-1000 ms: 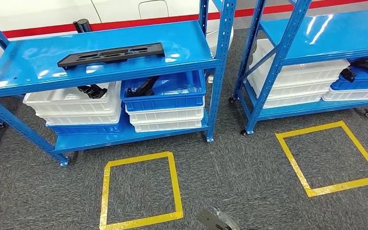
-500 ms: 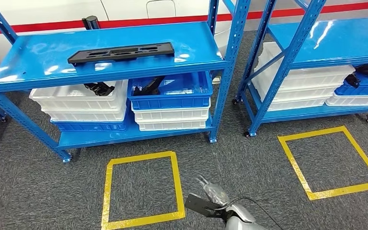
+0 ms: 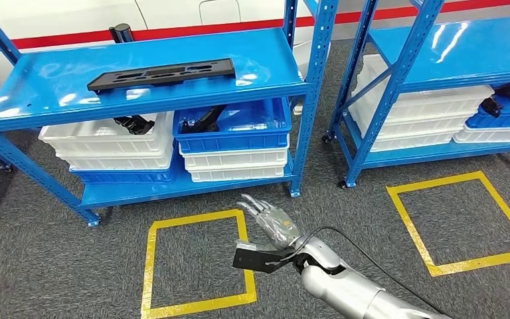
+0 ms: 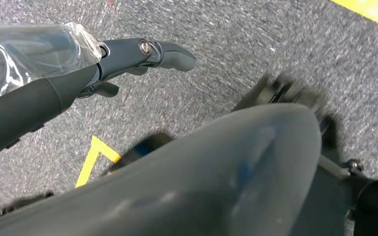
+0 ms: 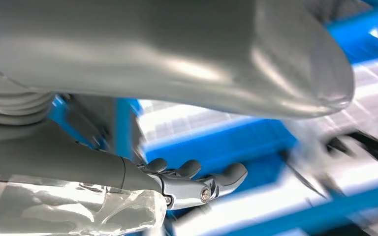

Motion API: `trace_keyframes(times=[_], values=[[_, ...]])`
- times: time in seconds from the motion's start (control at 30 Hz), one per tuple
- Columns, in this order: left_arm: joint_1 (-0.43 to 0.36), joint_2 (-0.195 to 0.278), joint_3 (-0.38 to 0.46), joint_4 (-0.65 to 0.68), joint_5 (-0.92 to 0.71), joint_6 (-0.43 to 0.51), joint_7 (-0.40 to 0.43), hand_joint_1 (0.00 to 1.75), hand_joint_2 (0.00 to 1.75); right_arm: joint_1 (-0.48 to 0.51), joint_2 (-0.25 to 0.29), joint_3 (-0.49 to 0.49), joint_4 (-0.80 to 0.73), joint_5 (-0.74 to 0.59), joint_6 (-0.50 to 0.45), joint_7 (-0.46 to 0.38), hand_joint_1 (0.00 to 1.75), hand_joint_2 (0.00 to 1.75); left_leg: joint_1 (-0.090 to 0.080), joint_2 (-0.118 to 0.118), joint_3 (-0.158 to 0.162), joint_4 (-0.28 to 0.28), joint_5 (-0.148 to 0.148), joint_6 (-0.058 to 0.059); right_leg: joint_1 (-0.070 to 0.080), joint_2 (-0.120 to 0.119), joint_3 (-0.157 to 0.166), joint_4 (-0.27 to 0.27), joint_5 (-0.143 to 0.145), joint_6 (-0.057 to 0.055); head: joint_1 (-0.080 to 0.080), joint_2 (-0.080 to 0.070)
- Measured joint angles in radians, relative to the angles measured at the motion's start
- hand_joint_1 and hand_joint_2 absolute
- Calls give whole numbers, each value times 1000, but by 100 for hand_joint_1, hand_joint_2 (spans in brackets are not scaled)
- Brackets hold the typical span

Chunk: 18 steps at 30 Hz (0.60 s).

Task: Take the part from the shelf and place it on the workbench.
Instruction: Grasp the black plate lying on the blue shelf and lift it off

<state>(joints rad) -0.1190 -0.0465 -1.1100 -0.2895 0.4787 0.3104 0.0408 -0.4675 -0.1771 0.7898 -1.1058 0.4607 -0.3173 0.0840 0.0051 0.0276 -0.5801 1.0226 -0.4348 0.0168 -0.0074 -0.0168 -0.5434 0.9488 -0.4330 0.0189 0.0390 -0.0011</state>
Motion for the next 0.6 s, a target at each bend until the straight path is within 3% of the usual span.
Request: trace_keyframes(times=[0.07, 0.13, 0.2, 0.23, 0.3, 0.33, 0.37, 0.4, 0.43, 0.5, 0.53, 0.6], values=[[-9, 0, -13, 4, 3, -1, 1, 0, 0, -15, -18, 3, -64, 31, 2, 18, 0, 0, -6, 15, 28, -70, 21, 11, 5, -11, 0, 1, -4, 8, 1, 0], [-12, 0, -26, 9, 7, -5, 3, 0, 0, -29, -36, 6, -130, 65, 3, 39, 0, 0, -9, 2, 27, -74, 23, 23, 6, -26, 0, 2, -7, 17, 2, 0], [-13, 0, -38, 12, 9, -10, 5, 0, 0, -42, -52, 9, -190, 102, 3, 60, 0, 0, -7, -12, 28, -78, 27, 35, 3, -21, -9, 28, -30, 27, 2, 0], [-14, 0, -42, 14, 9, -12, 7, 0, 0, -47, -60, 9, -218, 122, 2, 70, 0, 0, -5, -17, 29, -80, 30, 40, 1, -12, -28, 73, -58, 31, 2, 0], [-18, 0, -53, 17, 10, -15, 12, 0, 0, -51, -76, 10, -268, 165, -3, 93, 0, 0, -4, -28, 29, -80, 30, 46, -1, 5, -92, 216, -128, 36, 3, 0], [-19, 0, -59, 18, 11, -16, 14, 0, 0, -51, -85, 10, -293, 188, -7, 105, 0, 0, -4, -33, 29, -80, 30, 48, -1, 8, -126, 282, -150, 38, 3, 0], [-19, 0, -65, 20, 12, -17, 16, 0, 0, -51, -93, 10, -316, 212, -12, 117, 0, 0, -4, -39, 30, -80, 29, 48, -1, 9, -145, 315, -152, 38, 3, 0], [-19, 0, -69, 21, 13, -17, 18, 0, 0, -52, -101, 10, -337, 231, -16, 128, 0, 0, -4, -44, 31, -79, 28, 48, -1, 9, -146, 307, -134, 38, 3, 0], [-19, 0, -74, 23, 14, -18, 20, 0, 0, -53, -107, 10, -356, 245, -20, 135, 0, 0, -4, -48, 33, -79, 27, 47, -2, 10, -126, 258, -99, 37, 3, 0], [-20, 0, -82, 25, 15, -18, 21, 0, 0, -55, -118, 10, -388, 259, -24, 143, 0, 0, -5, -54, 37, -76, 22, 40, -2, 14, -59, 107, -25, 34, 3, 0], [-21, 0, -86, 26, 15, -18, 21, 0, 0, -56, -122, 10, -401, 261, -25, 145, 0, 0, -7, -55, 37, -75, 20, 36, -2, 17, -34, 51, -4, 30, 2, 0], [-22, 0, -90, 27, 15, -19, 21, 0, 0, -57, -127, 10, -424, 262, -26, 147, 0, 0, -10, -56, 35, -75, 17, 27, 1, 22, -20, 12, 1, 21, 1, 0]])
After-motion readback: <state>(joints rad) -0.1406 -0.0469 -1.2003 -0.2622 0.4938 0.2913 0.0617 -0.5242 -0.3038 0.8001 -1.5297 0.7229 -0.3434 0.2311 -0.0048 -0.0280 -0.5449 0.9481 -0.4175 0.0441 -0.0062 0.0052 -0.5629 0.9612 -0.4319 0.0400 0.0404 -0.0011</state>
